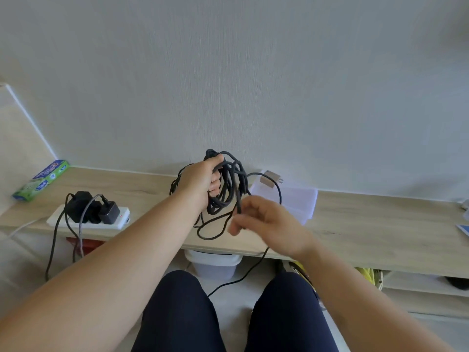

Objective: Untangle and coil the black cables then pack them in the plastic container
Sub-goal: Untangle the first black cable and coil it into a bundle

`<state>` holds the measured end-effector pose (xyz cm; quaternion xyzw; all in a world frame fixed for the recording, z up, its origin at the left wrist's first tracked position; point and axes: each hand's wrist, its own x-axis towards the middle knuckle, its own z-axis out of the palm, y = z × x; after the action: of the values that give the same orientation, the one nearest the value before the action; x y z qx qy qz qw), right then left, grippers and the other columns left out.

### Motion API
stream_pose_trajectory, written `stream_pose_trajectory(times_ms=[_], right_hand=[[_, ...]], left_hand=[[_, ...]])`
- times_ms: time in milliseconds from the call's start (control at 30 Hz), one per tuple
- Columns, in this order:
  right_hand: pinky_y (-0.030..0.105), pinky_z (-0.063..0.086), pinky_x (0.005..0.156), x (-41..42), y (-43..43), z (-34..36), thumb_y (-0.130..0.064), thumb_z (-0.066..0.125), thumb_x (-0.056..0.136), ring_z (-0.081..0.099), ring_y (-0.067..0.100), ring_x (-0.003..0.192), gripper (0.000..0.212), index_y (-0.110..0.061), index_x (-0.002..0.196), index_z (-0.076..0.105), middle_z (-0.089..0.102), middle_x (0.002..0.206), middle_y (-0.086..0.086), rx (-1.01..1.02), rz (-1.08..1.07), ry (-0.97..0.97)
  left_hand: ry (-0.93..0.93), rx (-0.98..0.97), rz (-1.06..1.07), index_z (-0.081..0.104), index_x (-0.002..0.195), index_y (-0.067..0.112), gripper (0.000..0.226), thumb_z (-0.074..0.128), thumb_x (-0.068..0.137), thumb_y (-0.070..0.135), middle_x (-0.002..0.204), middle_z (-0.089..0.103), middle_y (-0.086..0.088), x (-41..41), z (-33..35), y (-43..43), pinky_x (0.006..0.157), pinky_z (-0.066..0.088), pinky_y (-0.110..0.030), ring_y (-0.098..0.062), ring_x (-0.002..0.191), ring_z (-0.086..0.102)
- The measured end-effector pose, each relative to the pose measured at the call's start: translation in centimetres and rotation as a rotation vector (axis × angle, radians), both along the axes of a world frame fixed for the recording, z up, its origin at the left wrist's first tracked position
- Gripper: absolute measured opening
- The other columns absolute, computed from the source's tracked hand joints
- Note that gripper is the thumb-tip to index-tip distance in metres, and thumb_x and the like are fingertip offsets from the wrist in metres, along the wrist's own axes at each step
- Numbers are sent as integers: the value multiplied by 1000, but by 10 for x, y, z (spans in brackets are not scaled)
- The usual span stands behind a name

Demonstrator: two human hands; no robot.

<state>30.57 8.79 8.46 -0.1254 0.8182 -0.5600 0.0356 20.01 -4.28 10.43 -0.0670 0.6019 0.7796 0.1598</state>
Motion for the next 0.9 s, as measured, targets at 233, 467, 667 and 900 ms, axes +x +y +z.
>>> stream_pose_trajectory(times_ms=[233,467,667,900], right_hand=[[34,50,67,-37,76,24,-12,41,99,46,8,52,24,-17,99,65,54,67,-3,-186,-706,126],[21,48,68,-53,52,16,-15,54,94,55,0,63,20,-32,87,60,69,85,-9,85,-618,324],[26,51,85,-47,47,7,-24,49,97,56,-10,81,23,-19,108,69,57,101,-14,43,-618,286],[31,29,107,-34,24,16,-65,69,64,30,11,132,52,-39,106,54,37,137,-7,268,-387,118]], left_hand=[[235,-86,-323,41,59,13,36,64,85,22,35,25,6,-1,1,-36,34,16,-13,-7,27,19],[323,-32,-453,45,51,16,40,61,87,22,36,26,6,12,29,-14,33,16,-16,-7,29,20],[276,-125,-205,42,55,16,40,54,93,23,37,24,5,6,37,-6,35,16,-17,-9,30,18],[193,-179,-131,40,48,18,49,57,92,31,34,25,6,13,30,16,37,16,-16,-9,28,21]])
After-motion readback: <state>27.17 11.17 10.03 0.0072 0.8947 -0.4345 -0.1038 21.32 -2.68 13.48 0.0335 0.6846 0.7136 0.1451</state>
